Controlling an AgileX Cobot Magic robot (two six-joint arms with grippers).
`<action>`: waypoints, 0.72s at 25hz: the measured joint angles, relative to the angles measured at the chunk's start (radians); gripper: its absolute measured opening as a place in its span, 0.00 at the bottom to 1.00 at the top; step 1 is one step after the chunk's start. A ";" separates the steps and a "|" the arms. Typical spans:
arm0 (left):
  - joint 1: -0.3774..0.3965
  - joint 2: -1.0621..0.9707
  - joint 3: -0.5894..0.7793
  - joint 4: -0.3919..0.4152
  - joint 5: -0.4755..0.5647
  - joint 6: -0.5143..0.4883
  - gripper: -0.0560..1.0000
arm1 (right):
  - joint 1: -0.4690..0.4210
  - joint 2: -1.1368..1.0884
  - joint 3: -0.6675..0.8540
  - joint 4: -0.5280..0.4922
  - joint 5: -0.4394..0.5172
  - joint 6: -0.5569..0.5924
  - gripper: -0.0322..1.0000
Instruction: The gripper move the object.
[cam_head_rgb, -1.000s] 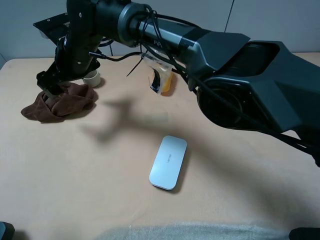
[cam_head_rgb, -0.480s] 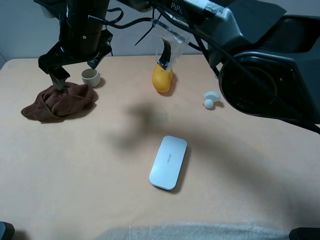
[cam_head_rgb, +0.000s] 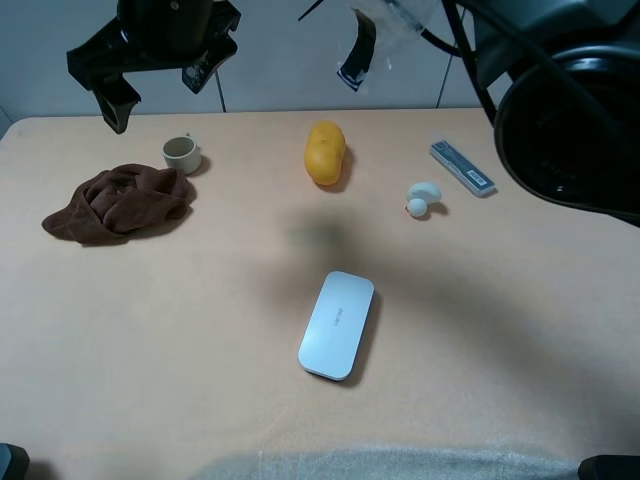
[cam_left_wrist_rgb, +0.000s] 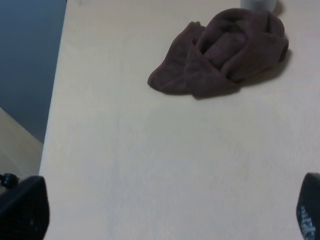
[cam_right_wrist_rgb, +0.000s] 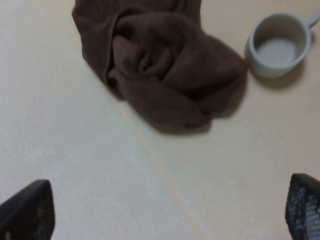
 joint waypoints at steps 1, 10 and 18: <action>0.000 0.000 0.000 0.000 0.000 0.000 0.99 | 0.000 -0.010 0.000 -0.003 0.000 0.002 0.70; 0.000 0.000 0.000 0.000 0.000 0.000 0.99 | 0.000 -0.168 0.139 -0.042 0.001 0.009 0.70; 0.000 0.000 0.000 0.000 0.000 0.000 0.99 | -0.005 -0.336 0.324 -0.064 0.002 0.009 0.70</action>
